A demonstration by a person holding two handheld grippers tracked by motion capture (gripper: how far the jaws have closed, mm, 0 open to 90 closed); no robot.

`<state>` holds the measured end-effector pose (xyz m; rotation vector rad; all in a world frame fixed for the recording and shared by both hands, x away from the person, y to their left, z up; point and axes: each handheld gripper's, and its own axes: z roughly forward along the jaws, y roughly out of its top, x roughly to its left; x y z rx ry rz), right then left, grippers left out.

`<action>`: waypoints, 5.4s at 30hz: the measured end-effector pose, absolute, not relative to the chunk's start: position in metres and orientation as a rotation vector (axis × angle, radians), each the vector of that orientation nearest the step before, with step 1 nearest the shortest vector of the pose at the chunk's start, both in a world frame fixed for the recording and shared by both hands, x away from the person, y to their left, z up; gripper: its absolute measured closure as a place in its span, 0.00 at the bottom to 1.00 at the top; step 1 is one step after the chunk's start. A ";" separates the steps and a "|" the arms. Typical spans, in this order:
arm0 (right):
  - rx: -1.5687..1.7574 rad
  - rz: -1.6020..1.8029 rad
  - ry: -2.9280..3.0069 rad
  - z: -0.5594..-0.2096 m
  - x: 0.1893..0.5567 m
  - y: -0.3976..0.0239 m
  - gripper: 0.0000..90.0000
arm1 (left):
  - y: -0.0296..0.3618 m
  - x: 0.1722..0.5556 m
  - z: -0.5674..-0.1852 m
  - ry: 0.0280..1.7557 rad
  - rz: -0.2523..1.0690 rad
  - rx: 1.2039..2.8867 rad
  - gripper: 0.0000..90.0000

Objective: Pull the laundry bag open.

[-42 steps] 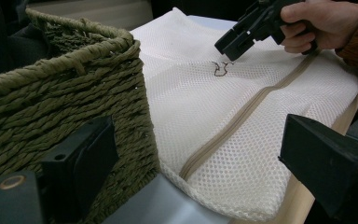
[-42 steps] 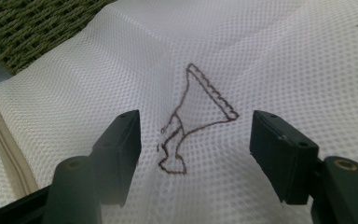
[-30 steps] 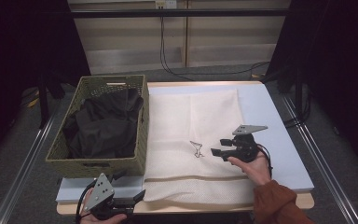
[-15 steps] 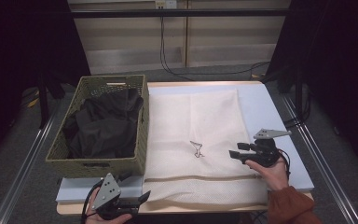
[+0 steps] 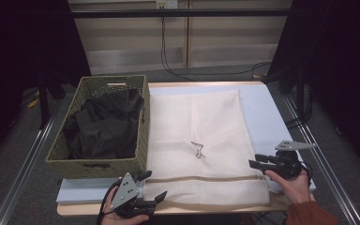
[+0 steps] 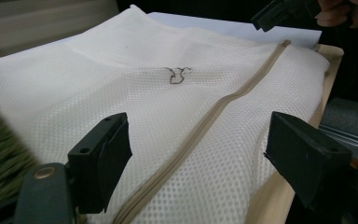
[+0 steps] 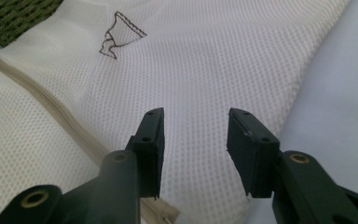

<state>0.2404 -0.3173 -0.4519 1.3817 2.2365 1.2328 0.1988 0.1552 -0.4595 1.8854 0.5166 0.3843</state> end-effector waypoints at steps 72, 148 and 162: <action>1.441 1.272 2.211 -0.439 0.241 -0.323 0.99 | 0.044 0.245 -0.442 0.289 0.171 2.017 0.53; 1.299 1.286 2.313 -0.412 0.264 -0.256 0.99 | -0.055 0.283 -0.463 0.258 -0.003 2.077 0.92; 1.348 1.376 2.300 -0.414 0.258 -0.272 0.83 | -0.051 0.284 -0.459 0.254 -0.006 2.086 0.98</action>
